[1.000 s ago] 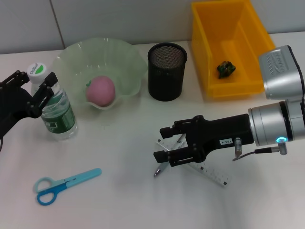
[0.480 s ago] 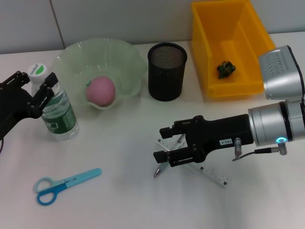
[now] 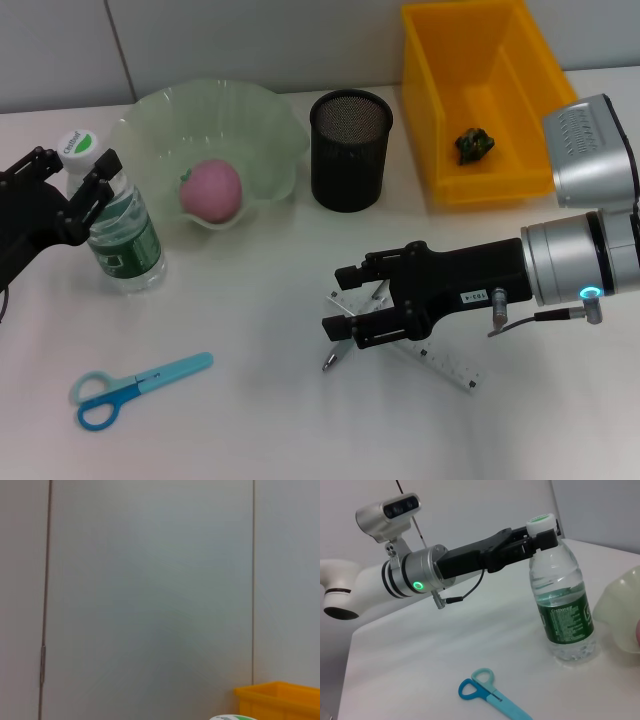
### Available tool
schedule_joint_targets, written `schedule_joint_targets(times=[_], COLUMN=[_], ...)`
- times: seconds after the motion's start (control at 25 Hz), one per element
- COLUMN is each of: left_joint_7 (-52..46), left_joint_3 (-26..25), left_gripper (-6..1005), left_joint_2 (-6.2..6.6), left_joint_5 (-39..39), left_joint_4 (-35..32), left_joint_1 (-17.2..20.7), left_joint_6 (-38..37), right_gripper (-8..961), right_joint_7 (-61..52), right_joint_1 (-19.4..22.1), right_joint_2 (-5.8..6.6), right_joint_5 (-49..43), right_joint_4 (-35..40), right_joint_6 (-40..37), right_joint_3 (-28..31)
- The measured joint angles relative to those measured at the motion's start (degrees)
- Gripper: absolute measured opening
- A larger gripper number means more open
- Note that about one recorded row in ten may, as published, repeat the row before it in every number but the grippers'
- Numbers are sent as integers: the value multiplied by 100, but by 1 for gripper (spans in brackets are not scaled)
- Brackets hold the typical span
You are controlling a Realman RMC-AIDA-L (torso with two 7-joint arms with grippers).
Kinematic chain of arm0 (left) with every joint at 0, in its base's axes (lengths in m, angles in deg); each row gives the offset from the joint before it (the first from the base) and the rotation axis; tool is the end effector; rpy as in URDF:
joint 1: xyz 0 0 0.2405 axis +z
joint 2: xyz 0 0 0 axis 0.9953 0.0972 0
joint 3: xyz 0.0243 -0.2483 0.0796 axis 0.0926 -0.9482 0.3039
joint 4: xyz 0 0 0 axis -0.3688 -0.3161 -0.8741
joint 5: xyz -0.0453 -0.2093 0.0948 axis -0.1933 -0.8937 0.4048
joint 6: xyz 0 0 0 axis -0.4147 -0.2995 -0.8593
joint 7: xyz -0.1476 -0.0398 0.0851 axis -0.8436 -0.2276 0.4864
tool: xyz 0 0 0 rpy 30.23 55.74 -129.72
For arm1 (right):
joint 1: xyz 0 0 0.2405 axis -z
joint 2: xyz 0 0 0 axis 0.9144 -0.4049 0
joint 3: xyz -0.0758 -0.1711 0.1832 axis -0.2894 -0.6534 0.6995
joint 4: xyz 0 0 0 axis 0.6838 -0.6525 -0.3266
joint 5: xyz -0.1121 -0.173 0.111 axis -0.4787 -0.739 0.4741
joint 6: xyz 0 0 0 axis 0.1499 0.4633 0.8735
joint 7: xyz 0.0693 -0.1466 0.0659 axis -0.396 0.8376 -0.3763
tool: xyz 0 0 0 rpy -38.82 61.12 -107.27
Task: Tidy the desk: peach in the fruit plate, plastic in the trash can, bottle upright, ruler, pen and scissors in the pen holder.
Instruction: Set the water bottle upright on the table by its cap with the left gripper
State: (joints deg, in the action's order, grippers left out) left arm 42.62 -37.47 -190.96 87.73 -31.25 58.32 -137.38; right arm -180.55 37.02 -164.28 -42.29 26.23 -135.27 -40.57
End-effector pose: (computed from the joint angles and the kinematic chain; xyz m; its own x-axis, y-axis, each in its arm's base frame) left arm -0.3123 0.3619 -0.0197 0.6691 -0.0369 0.7422 0.5749 -0.6072 -0.5484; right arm 0.2236 0.3554 -0.0749 0.8462 -0.3834 -0.3700 -0.4112 -0.9115 0.0041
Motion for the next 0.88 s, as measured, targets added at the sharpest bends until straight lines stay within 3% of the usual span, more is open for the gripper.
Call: schedule_joint_targets(times=[0.4, 0.88], left_joint_7=[0, -4], left_joint_3=[0, 0], left_gripper=[452, 711], left_joint_2=[-1, -1], left_joint_5=[28, 20], left_joint_4=[-2, -22], left_joint_1=[-19, -18], left_joint_6=[31, 25], right_gripper=[743, 742], right_joint_7=[0, -1], right_joint_1=[-8, -9], right_joint_2=[2, 2], right_joint_5=[0, 0], right_joint_4=[0, 0], right_joint_6=[0, 0], right_joint_3=[0, 0])
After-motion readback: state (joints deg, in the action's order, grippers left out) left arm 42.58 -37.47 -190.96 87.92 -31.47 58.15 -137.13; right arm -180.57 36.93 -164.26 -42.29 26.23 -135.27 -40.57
